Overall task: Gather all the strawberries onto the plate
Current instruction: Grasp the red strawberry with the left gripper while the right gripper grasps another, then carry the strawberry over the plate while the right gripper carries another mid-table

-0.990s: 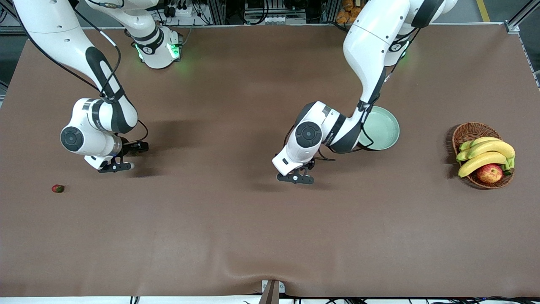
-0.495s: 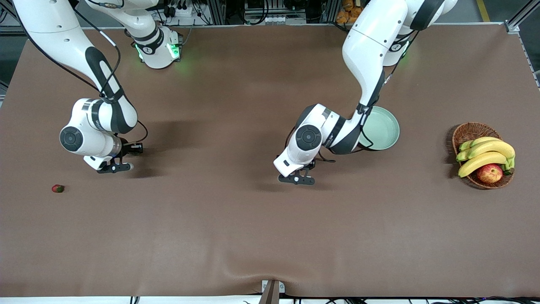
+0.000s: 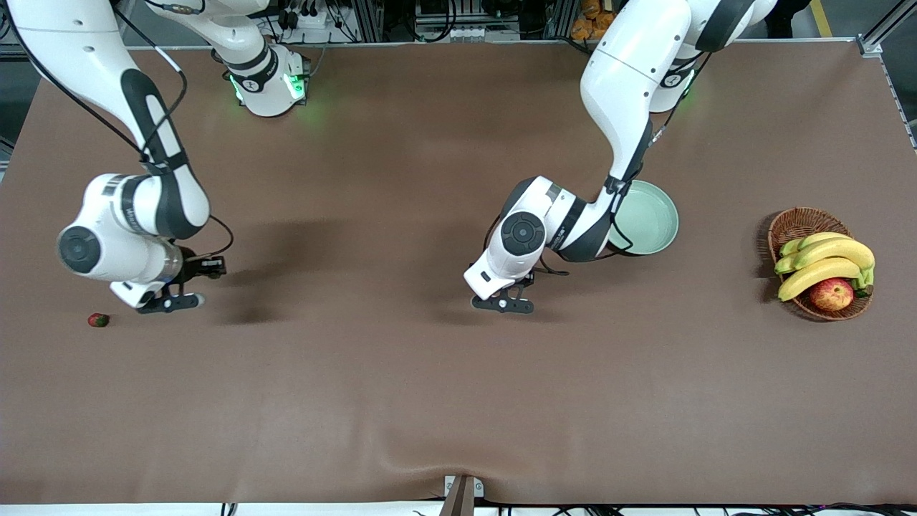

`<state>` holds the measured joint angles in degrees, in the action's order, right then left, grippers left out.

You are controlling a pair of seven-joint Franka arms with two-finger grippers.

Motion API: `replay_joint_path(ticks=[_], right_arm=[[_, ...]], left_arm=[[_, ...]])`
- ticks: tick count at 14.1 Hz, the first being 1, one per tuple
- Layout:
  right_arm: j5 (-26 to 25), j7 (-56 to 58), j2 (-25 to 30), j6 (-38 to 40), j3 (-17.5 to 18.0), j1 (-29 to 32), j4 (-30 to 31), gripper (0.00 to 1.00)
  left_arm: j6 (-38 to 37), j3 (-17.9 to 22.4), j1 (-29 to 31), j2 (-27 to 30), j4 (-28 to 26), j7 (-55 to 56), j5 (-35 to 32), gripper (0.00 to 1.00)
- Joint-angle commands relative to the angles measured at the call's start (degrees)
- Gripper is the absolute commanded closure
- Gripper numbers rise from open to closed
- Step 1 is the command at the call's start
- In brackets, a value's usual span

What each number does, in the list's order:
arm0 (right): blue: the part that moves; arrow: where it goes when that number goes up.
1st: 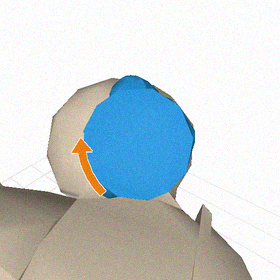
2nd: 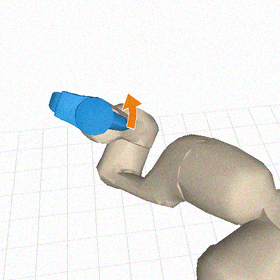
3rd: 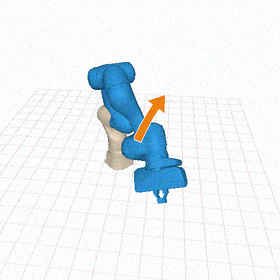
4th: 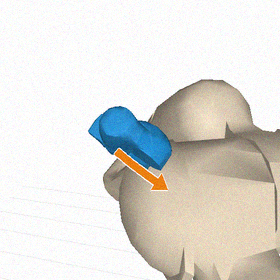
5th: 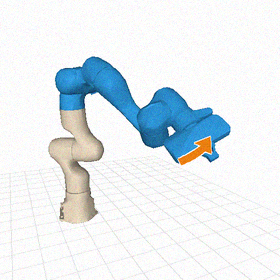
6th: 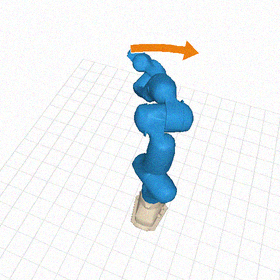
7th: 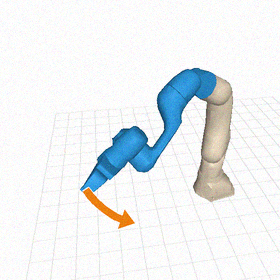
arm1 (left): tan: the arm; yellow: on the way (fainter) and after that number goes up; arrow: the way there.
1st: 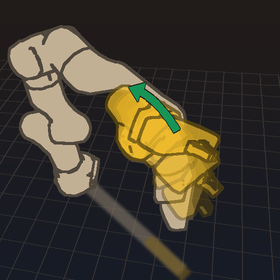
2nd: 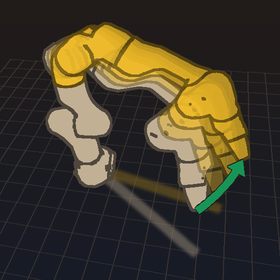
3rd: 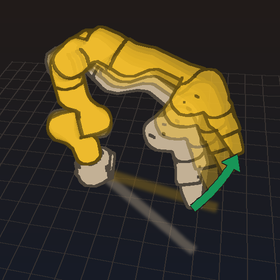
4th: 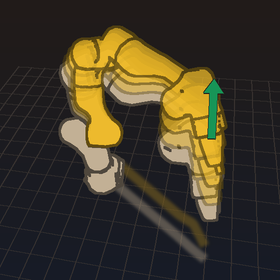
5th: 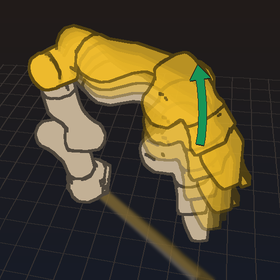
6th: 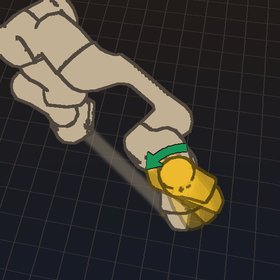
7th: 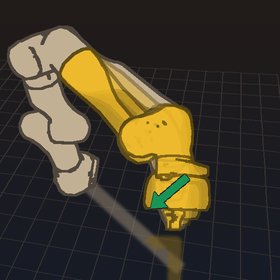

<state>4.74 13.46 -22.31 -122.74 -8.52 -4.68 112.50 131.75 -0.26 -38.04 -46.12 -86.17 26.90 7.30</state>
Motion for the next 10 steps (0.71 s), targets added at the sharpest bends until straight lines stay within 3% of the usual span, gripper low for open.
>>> replay_joint_path(ticks=[1, 5, 10], right_arm=[[0.97, -0.28, 0.34, 3.03, 0.25, -0.59, -4.73, 1.00], [0.97, -0.19, 0.34, 11.19, 0.52, -0.76, -15.10, 1.00], [0.97, -0.37, 1.04, 13.14, 0.61, -3.31, -20.91, 1.00]], left_arm=[[0.70, 0.44, -0.81, -0.55, 0.22, 0.87, 0.44, 0.53], [0.44, 0.44, -0.63, 0.06, 0.39, 0.70, 0.44, 0.98], [-8.51, 0.70, 1.56, 5.59, -0.22, 0.61, 0.35, 0.99]])
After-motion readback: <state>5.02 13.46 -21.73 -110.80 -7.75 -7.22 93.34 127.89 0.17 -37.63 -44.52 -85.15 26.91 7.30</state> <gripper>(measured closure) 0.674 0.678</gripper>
